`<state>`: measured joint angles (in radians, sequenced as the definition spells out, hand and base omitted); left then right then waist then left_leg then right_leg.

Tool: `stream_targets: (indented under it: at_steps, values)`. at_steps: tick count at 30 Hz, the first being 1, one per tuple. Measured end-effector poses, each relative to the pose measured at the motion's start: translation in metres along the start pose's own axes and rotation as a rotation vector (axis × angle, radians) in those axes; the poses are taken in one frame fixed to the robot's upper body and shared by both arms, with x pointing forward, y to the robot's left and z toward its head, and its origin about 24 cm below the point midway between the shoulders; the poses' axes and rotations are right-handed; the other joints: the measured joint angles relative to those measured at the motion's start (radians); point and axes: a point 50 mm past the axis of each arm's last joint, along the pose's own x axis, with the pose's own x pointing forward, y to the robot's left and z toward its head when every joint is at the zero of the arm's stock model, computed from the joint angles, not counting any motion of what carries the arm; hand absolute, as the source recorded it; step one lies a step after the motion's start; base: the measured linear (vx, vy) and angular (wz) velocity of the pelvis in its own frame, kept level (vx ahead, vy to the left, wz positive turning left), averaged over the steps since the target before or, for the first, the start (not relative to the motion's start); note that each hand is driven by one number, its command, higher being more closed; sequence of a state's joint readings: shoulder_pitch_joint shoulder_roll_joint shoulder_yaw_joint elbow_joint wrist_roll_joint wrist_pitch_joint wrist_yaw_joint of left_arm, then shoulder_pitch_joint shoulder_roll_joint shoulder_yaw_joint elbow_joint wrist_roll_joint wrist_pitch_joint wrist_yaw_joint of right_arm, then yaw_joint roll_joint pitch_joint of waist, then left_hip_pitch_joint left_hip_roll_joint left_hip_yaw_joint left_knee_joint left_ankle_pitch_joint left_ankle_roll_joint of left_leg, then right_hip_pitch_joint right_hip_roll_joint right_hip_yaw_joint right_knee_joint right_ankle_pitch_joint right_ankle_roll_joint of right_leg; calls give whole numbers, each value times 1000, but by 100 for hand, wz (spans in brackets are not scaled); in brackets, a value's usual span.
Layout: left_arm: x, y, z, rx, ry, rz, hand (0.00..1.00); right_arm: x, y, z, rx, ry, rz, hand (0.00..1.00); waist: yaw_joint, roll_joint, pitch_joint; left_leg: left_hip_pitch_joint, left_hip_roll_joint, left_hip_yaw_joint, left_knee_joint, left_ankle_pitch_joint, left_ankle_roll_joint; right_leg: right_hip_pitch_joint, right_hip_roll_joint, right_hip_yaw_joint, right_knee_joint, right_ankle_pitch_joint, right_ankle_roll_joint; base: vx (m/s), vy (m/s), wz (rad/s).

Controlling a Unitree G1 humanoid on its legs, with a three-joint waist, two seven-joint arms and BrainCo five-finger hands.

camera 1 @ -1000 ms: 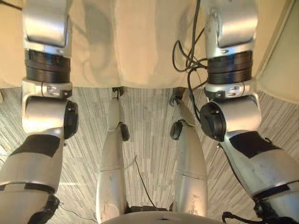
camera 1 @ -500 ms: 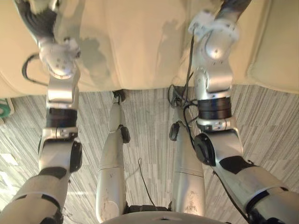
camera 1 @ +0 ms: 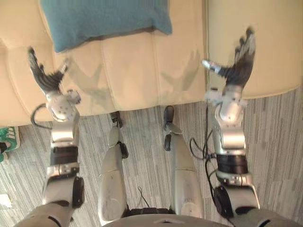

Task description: Pick up cushions and gather them together orderly.

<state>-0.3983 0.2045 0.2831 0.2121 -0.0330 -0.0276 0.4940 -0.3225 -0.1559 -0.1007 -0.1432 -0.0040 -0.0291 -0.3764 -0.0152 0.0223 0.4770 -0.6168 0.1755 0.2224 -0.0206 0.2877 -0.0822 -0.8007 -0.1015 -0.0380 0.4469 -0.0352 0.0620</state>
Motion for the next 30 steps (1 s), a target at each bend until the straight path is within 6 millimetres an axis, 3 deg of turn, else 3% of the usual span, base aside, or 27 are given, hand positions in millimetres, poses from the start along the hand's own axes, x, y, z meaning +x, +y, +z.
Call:
stream_targets:
  at_steps: [3,4,5,7,8,11,12,16,20,30]
  values:
    - [-31,14,-52,34,193,-31,0,-37,-6,-36,-19,179,14,0,3,0,-1,99,2,8,20,-42,-10,120,1,1,-39,-1,2,46,-59,-11]
    - [-50,19,-79,51,311,-54,0,-54,-8,-56,-36,277,26,0,5,0,-2,153,5,20,35,-64,-14,187,1,2,-66,1,3,44,-18,-17]
    - [-57,21,-88,56,349,-59,0,-60,-8,-64,-42,314,27,0,5,-1,-7,168,7,23,42,-71,-12,207,2,3,-75,3,5,48,-10,-21]
    - [-102,38,-132,99,564,-91,0,-95,-12,-103,-84,525,62,0,6,-4,-112,202,13,36,58,-106,-21,264,6,4,-130,14,12,114,5,-22]
    - [-120,45,-148,112,650,-103,0,-111,-14,-118,-95,614,87,0,9,-6,-129,255,16,48,59,-121,-23,320,9,9,-154,17,11,149,9,-27]
    - [-169,66,-179,145,859,-111,0,-162,-22,-150,-120,849,120,0,12,-14,-213,348,23,77,80,-171,-32,423,15,29,-204,17,10,131,11,-31]
    - [-188,73,-189,151,945,-107,0,-188,-28,-162,-136,965,132,0,13,-15,-250,390,26,84,82,-189,-38,474,17,30,-231,17,10,174,16,-19]
    - [-226,85,-205,171,1105,-100,0,-240,-43,-180,-245,1188,187,0,16,-32,-321,485,31,112,87,-228,-57,579,23,48,-286,19,14,132,14,-20]
    - [-247,101,-212,198,1205,-76,0,-267,-62,-188,-312,1320,157,0,17,-48,-379,570,28,154,73,-256,-70,654,26,89,-342,41,28,79,17,-32]
    - [-256,118,-215,340,1252,-137,0,-296,-85,-192,-331,1473,64,0,17,-78,-412,682,-4,196,20,-276,-70,719,24,168,-388,69,29,29,26,-24]
